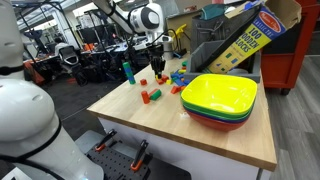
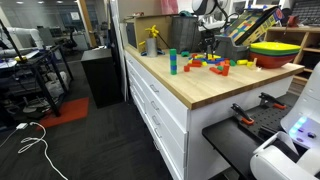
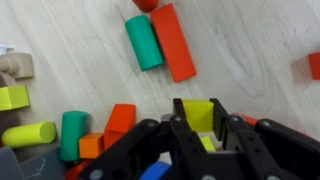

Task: Move the red and yellow blocks to the left

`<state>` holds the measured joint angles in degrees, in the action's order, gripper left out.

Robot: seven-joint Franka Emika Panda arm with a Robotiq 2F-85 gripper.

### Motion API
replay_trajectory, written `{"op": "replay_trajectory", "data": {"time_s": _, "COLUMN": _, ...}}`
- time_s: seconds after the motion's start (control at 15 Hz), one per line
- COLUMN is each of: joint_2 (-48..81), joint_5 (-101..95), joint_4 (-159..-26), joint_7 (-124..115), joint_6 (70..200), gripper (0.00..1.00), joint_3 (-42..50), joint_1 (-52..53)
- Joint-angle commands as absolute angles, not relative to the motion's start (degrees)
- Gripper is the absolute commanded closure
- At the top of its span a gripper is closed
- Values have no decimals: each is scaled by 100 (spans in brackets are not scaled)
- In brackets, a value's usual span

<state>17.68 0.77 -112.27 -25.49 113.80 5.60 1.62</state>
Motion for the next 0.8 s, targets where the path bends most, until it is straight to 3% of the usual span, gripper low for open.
{"op": "replay_trajectory", "data": {"time_s": 0.0, "joint_2": 1525, "joint_5": 35, "joint_4": -11328, "joint_7": -2556, "joint_6": 11144, "gripper": 93, "joint_3": 415, "joint_1": 248}}
{"op": "replay_trajectory", "data": {"time_s": 0.73, "joint_2": 1634, "joint_5": 282, "joint_4": -10960, "joint_7": -2515, "joint_6": 11101, "gripper": 93, "joint_3": 132, "joint_1": 356}}
